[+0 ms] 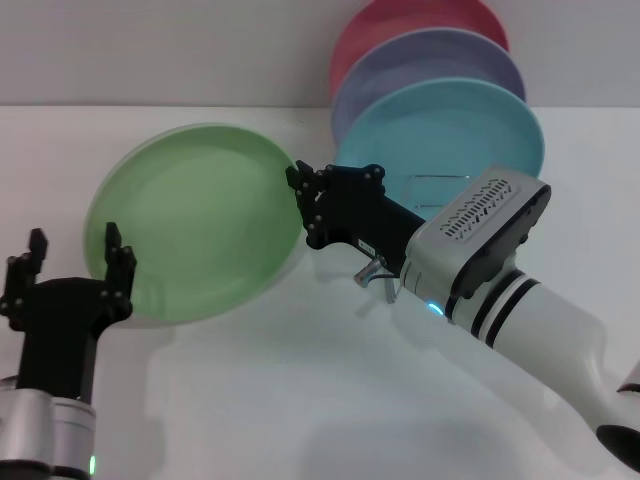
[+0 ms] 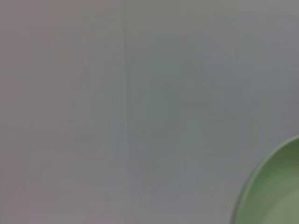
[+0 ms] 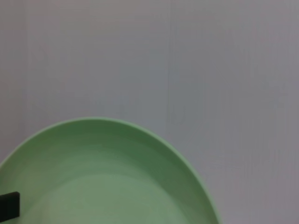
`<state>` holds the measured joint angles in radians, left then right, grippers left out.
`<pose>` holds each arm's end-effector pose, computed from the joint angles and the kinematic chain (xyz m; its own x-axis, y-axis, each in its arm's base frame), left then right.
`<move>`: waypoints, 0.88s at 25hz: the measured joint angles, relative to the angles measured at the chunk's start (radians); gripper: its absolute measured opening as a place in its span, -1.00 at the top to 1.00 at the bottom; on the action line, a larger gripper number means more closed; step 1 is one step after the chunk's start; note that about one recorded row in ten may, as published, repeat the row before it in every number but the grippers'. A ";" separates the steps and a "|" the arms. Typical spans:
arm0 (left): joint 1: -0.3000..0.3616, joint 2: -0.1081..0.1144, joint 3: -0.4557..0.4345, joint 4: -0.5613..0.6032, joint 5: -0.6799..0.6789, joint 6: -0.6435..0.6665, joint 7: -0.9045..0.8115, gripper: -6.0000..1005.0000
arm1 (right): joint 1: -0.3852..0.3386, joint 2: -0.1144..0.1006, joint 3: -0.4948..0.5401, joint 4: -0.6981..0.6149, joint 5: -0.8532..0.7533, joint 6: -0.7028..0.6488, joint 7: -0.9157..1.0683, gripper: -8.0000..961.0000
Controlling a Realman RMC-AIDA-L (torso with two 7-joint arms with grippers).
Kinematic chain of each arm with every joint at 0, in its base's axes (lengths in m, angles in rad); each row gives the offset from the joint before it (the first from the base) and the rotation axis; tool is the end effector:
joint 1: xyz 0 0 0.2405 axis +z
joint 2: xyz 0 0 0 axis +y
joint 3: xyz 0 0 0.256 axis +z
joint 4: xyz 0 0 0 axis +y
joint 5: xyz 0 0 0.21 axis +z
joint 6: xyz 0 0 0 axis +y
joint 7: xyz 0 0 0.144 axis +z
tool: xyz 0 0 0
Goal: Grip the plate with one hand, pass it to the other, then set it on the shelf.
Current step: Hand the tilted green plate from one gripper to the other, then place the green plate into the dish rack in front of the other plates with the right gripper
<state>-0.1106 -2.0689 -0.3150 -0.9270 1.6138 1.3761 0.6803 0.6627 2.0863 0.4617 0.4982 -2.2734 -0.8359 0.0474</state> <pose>-0.2557 0.2239 -0.0712 0.7267 -0.0342 0.6861 0.6864 0.0737 -0.7234 0.1780 0.3486 -0.1319 0.7776 -0.0052 -0.6288 -0.4604 -0.6857 -0.5637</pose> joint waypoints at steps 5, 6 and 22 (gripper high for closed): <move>0.015 0.007 0.018 0.016 0.057 0.079 -0.097 -0.32 | 0.002 0.000 0.002 -0.003 0.000 -0.007 0.000 0.95; 0.022 0.008 0.027 0.018 0.079 0.105 -0.115 -0.39 | 0.002 0.000 0.008 -0.006 0.000 -0.008 0.000 0.95; 0.063 0.009 0.039 0.252 0.256 0.384 -0.560 -0.67 | -0.059 -0.005 0.037 0.066 0.000 -0.147 -0.134 0.95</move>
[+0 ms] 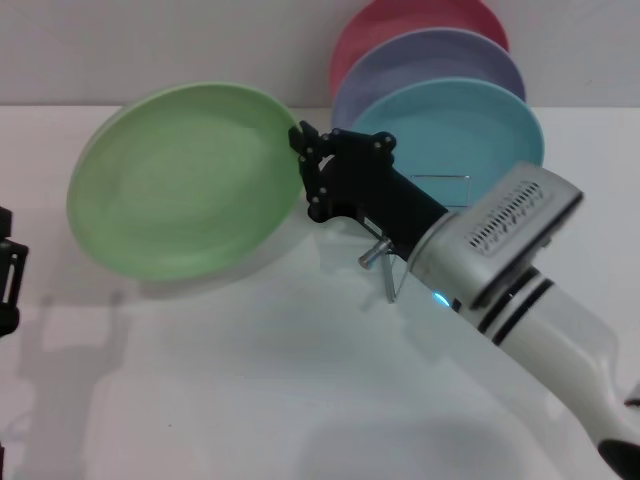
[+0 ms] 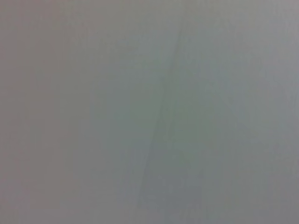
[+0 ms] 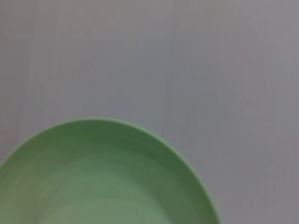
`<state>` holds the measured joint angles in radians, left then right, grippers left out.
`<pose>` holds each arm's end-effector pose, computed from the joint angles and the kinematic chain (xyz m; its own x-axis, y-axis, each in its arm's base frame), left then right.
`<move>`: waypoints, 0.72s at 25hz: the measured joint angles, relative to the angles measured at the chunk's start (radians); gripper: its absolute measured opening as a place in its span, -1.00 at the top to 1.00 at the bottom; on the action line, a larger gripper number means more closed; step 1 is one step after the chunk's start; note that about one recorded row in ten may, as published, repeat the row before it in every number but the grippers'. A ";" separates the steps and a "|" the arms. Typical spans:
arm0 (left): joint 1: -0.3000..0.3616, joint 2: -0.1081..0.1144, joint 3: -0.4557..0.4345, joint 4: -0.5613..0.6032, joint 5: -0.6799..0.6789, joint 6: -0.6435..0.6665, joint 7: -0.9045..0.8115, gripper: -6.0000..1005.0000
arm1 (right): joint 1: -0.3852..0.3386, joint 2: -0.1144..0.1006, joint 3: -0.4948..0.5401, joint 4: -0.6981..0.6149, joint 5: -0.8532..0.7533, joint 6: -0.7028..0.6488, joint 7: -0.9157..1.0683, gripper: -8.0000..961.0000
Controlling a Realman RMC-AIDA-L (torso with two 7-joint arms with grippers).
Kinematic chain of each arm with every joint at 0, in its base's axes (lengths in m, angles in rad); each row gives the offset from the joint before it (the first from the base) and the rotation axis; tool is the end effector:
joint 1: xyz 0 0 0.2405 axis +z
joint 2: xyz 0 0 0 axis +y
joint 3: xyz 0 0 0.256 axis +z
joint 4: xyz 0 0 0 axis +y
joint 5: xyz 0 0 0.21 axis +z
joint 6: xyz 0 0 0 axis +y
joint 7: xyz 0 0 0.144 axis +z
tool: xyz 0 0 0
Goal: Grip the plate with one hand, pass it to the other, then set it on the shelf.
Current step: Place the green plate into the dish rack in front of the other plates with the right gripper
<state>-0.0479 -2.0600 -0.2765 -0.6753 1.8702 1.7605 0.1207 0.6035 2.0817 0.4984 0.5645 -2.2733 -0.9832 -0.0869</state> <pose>-0.2714 0.1833 -0.0268 0.4600 -0.3823 0.8014 0.8482 -0.0778 -0.5240 0.1642 0.3388 -0.1149 0.7237 0.1590 -0.6716 -0.4373 -0.6472 -0.6245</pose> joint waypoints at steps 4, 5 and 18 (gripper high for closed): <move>-0.007 -0.002 -0.053 0.060 -0.007 -0.005 -0.041 -0.66 | -0.054 -0.003 0.007 0.047 0.000 -0.056 -0.064 0.95; -0.007 -0.002 -0.053 0.060 -0.007 -0.005 -0.041 -0.66 | -0.096 -0.005 0.016 0.079 0.000 -0.090 -0.103 0.95; -0.071 -0.002 -0.148 0.142 -0.005 -0.076 0.044 -0.66 | -0.332 -0.011 0.045 0.094 -0.016 -0.411 -0.188 0.95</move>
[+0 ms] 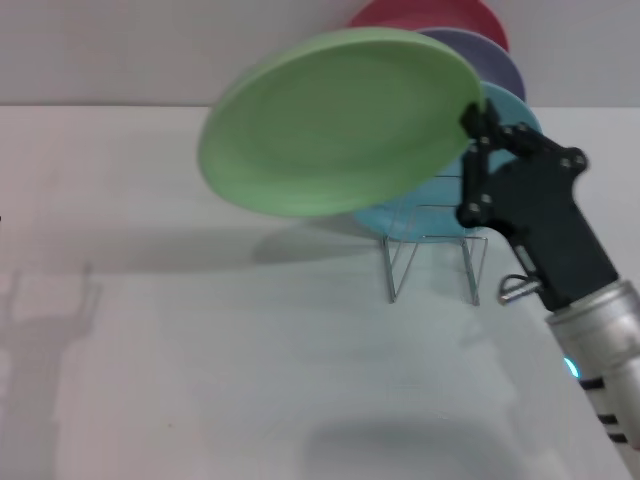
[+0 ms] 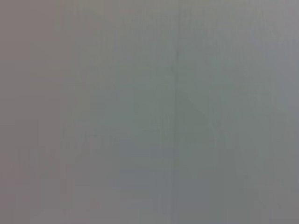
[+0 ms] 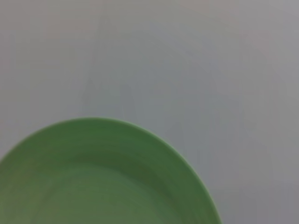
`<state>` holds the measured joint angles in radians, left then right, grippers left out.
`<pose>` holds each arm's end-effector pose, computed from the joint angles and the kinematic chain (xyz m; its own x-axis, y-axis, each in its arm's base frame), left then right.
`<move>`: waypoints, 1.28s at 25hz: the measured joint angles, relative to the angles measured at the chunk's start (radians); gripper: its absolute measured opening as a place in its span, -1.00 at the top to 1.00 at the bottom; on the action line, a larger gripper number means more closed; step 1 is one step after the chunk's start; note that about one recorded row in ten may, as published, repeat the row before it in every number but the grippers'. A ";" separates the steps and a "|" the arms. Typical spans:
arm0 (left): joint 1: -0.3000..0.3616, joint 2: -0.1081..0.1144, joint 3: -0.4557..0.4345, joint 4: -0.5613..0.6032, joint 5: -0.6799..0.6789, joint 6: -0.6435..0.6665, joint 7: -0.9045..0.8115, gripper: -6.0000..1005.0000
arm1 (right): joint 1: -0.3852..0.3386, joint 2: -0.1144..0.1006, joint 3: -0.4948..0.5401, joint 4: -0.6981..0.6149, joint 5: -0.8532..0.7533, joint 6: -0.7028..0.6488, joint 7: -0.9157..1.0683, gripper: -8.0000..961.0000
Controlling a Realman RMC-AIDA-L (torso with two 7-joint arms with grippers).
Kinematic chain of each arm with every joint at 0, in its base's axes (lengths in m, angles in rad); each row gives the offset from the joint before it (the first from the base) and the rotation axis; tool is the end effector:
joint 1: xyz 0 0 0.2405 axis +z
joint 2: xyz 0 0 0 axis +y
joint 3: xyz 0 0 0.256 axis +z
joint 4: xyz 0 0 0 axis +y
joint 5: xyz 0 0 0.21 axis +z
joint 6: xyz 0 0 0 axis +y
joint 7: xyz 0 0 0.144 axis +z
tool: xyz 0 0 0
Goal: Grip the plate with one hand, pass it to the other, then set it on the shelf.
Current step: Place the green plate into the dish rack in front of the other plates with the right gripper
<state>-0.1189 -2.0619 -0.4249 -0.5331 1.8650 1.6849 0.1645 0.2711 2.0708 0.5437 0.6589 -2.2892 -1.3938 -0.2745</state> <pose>-0.2995 0.2171 -0.0069 0.6215 -0.3788 0.6857 0.7508 0.0380 -0.6594 0.2102 0.2702 -0.0592 0.6209 0.3952 -0.6770 -0.5669 -0.3702 -0.7359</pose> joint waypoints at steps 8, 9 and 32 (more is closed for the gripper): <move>-0.029 0.003 -0.046 -0.010 0.005 -0.047 0.041 -0.66 | -0.053 0.003 0.009 -0.070 0.002 -0.092 -0.058 0.95; -0.031 0.003 -0.047 -0.010 0.005 -0.052 0.045 -0.66 | -0.055 0.003 0.009 -0.091 0.005 -0.105 -0.057 0.95; -0.055 0.005 -0.095 -0.105 0.006 -0.141 0.129 -0.66 | -0.066 0.006 0.036 -0.243 0.013 -0.105 -0.019 0.95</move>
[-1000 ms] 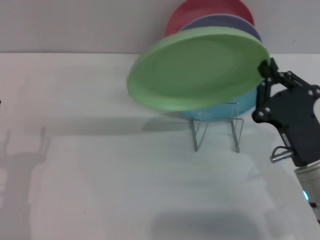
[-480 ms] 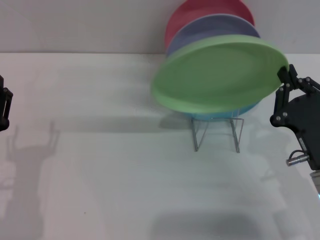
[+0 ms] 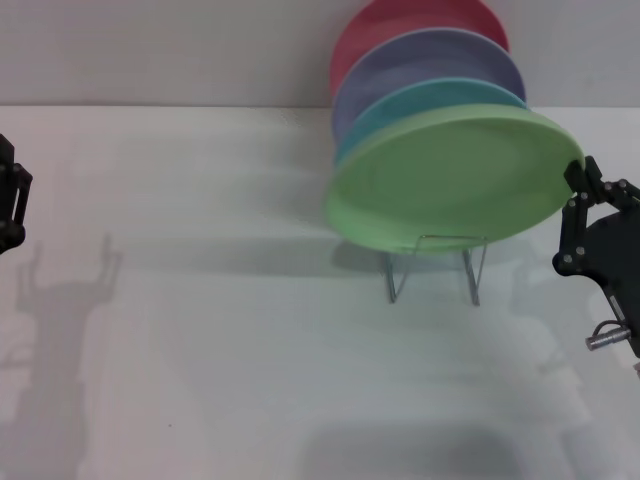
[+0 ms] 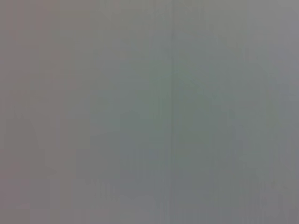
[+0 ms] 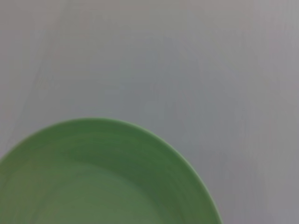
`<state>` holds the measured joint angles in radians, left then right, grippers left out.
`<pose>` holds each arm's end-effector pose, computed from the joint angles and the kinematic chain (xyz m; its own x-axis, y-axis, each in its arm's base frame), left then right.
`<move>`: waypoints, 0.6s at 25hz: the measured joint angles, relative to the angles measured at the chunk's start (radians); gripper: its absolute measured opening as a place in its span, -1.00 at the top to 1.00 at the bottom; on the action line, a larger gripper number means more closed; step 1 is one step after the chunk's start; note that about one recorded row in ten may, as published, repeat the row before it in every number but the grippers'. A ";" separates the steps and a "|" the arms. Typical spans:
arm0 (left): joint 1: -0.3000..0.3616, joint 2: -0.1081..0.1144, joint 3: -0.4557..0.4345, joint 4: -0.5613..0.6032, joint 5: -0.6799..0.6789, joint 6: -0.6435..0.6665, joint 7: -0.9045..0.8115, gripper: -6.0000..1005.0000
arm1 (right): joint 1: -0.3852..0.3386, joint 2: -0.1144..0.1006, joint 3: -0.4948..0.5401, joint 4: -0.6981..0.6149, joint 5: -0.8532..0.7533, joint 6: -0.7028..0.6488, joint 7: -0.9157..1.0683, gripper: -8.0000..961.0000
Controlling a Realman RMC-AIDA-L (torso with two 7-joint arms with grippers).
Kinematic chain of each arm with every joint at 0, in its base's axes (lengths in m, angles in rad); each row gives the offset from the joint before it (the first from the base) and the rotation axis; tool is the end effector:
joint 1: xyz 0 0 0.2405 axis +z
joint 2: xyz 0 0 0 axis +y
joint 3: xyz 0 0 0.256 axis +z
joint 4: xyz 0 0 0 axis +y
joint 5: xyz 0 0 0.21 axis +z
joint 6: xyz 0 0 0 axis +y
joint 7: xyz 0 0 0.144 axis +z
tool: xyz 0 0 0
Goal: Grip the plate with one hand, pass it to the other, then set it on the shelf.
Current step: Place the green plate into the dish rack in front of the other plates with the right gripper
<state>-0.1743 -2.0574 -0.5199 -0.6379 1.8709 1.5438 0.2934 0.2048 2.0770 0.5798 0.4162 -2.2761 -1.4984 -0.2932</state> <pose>-0.2827 0.2524 -0.0113 0.6551 -0.3413 0.6740 0.7331 0.0715 -0.6764 0.2808 0.2493 -0.0382 0.7786 0.3572 -0.5160 -0.4712 -0.2104 -0.8566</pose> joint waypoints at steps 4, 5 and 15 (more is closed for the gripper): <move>0.002 0.000 -0.003 -0.007 0.000 -0.001 -0.003 -0.66 | 0.003 0.001 0.000 -0.028 0.002 0.005 0.020 0.95; 0.004 0.000 -0.003 -0.011 0.000 -0.004 -0.003 -0.66 | 0.005 0.002 0.000 -0.039 0.006 0.012 0.025 0.95; 0.002 0.006 -0.006 -0.021 -0.001 -0.009 -0.004 -0.66 | 0.009 0.004 0.000 -0.063 0.014 0.063 0.027 0.95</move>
<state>-0.1724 -2.0513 -0.5254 -0.6585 1.8698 1.5345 0.2898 0.2138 2.0815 0.5798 0.3532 -2.2625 -1.4351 -0.2657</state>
